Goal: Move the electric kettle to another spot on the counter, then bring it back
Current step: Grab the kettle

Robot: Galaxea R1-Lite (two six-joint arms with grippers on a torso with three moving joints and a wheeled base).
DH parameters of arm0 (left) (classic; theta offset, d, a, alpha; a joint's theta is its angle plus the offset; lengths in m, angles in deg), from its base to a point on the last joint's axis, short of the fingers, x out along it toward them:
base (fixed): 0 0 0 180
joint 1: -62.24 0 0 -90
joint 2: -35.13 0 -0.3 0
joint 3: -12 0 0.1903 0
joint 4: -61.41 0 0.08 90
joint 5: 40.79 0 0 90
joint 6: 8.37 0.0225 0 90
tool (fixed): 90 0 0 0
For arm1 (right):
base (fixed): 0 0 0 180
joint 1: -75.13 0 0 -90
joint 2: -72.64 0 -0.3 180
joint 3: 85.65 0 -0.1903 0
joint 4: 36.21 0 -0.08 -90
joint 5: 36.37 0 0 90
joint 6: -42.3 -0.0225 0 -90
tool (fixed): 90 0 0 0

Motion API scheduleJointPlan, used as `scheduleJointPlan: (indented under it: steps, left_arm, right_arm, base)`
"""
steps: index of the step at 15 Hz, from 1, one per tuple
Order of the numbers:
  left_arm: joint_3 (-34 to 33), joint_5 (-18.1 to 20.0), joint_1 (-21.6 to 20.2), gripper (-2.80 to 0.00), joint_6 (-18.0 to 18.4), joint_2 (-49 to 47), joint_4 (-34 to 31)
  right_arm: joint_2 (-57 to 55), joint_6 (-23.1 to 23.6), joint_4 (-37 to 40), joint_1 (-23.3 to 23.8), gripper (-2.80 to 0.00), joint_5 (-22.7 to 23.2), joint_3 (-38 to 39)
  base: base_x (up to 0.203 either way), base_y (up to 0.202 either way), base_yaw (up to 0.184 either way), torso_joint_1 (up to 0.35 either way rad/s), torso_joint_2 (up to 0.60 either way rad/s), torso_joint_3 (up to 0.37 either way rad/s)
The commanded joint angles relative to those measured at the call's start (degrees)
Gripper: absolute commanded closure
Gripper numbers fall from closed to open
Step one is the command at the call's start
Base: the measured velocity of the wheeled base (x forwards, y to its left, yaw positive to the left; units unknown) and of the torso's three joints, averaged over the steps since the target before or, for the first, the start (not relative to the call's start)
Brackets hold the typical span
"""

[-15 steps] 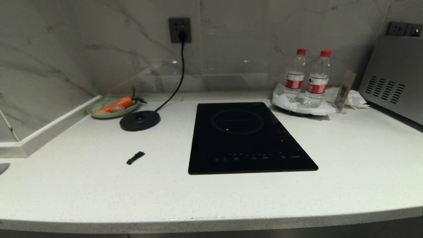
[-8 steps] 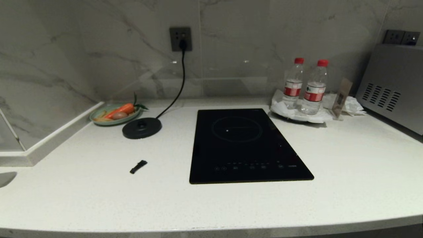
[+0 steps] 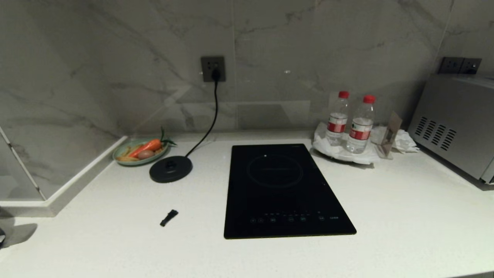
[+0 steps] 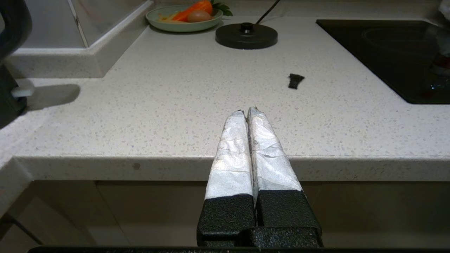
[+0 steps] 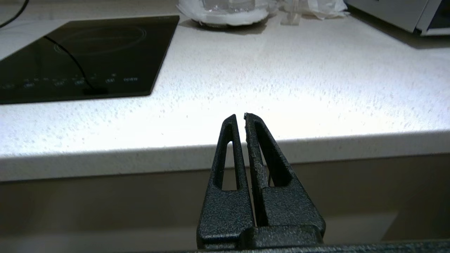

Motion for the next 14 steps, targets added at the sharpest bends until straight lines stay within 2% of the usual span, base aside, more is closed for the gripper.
scheduleJointPlan:
  steps: [1,7,14]
  left_arm:
    - [0.0,0.0,0.0,0.0,0.0,0.0,0.1]
    - [0.0,0.0,0.0,0.0,0.0,0.0,0.1]
    - [0.0,0.0,0.0,0.0,0.0,0.0,0.1]
  right_arm:
    - [0.0,0.0,0.0,0.0,0.0,0.0,0.0]
    - [0.0,0.0,0.0,0.0,0.0,0.0,0.0]
    - [0.0,0.0,0.0,0.0,0.0,0.0,0.0]
  base:
    - [0.0,0.0,0.0,0.186,-0.56,-0.386]
    - [0.0,0.0,0.0,0.202,-0.59,-0.378]
    - [0.0,0.0,0.0,0.159,-0.38,-0.232]
